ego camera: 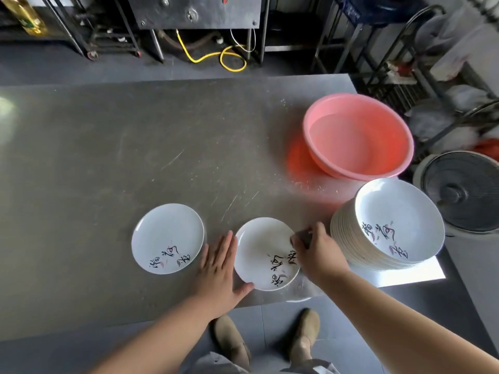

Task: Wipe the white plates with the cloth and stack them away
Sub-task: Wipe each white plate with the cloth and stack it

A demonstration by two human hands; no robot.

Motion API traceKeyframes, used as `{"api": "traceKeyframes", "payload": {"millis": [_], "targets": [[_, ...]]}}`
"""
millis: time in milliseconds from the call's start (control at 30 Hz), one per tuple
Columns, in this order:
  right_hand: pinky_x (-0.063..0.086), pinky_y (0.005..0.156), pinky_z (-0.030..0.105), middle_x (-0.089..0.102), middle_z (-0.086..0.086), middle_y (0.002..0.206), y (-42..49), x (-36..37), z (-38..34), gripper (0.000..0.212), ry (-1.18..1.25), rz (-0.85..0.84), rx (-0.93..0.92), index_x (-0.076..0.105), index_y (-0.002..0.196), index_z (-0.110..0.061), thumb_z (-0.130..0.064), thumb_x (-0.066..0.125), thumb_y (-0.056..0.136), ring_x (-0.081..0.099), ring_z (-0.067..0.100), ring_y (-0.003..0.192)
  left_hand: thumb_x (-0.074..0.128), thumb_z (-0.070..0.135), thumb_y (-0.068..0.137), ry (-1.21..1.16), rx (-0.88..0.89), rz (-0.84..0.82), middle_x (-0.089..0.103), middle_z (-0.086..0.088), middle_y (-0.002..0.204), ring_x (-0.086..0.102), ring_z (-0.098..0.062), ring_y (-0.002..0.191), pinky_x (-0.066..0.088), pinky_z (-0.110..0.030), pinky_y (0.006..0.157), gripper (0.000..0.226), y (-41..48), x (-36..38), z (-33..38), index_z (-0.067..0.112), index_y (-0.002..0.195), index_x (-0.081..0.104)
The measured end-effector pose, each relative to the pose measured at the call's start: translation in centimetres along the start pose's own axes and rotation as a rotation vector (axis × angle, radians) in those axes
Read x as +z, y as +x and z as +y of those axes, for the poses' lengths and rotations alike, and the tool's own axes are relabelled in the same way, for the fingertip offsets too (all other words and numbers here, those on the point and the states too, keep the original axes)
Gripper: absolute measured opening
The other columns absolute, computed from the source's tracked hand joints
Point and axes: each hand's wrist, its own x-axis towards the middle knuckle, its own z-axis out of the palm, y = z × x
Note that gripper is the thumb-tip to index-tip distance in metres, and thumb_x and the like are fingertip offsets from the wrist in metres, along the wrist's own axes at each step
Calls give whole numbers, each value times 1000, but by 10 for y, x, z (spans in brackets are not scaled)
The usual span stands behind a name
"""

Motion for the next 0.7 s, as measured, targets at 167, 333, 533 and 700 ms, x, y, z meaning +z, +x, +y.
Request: {"api": "traceKeyframes", "payload": {"millis": [167, 333, 533, 700], "targets": [[48, 101, 41, 40, 6, 153, -7, 32, -18, 68, -158, -116, -302, 33, 157, -26, -49, 61, 99, 49, 32, 133, 43, 78, 90, 32, 53, 16, 5, -6, 176, 19, -29, 160, 17, -63, 124, 105, 0, 11, -4, 11, 167, 17], [-11, 129, 45, -32, 12, 169, -20, 68, 5, 92, -618, -260, -399, -14, 165, -14, -65, 31, 102, -29, 31, 156, 46, 78, 89, 4, 60, 71, 9, -4, 176, 18, -26, 161, 23, -64, 124, 107, 0, 19, -7, 10, 166, 19], [-17, 127, 41, -55, 7, 154, 1, 74, -3, 99, -693, -373, -498, -33, 154, -5, -74, 7, 96, -45, 22, 147, 46, 77, 86, 30, 30, 45, 8, -4, 176, 17, -25, 161, 20, -61, 126, 112, 1, 21, -6, 9, 167, 11], [-19, 126, 45, -47, 10, 159, -5, 78, -14, 88, -682, -482, -699, -38, 154, -28, -77, -1, 91, -44, 25, 148, 41, 81, 86, 47, -12, -3, -2, -1, 176, 8, -19, 162, 5, -53, 130, 117, 3, 21, -4, 11, 166, -6]]}}
